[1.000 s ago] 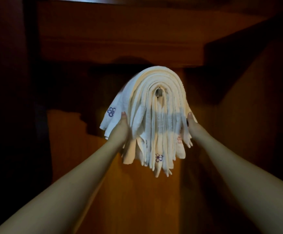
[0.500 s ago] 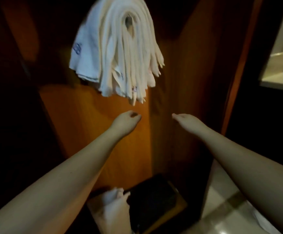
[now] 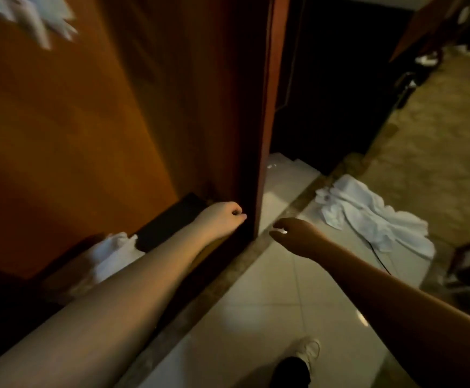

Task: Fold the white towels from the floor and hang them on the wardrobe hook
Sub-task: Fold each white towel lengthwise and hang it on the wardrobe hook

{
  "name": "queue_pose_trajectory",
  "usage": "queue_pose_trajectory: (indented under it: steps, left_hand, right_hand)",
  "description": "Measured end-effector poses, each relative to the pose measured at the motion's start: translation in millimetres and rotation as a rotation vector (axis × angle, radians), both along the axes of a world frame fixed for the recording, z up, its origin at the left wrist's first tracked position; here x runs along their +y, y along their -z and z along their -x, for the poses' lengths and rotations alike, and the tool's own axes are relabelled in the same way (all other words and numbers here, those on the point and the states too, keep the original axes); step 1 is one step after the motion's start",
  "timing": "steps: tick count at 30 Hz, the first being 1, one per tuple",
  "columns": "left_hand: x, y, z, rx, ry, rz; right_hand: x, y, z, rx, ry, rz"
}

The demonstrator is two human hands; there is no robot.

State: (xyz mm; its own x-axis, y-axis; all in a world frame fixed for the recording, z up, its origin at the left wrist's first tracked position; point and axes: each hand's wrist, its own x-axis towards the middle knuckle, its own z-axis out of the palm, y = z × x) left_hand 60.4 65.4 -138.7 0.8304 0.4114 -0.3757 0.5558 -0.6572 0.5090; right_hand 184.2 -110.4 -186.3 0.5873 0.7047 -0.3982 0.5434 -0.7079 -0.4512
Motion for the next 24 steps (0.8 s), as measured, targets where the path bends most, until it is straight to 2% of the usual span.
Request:
queue_pose_trajectory:
  steps: [5, 11, 19, 24]
  left_hand:
    - [-55, 77, -100, 0.115, 0.041, 0.096]
    - [-113, 155, -212, 0.27, 0.135, 0.112]
    - [-157, 213, -329, 0.347, 0.198, 0.077]
    - [-180, 242, -421, 0.336, 0.319, 0.072]
  right_hand:
    - [-71, 79, -78, 0.085, 0.137, 0.134]
    - [-162, 152, -162, 0.214, 0.311, 0.252]
    - [-232, 192, -264, 0.264, 0.512, 0.288]
    - [-260, 212, -333, 0.281, 0.657, 0.313]
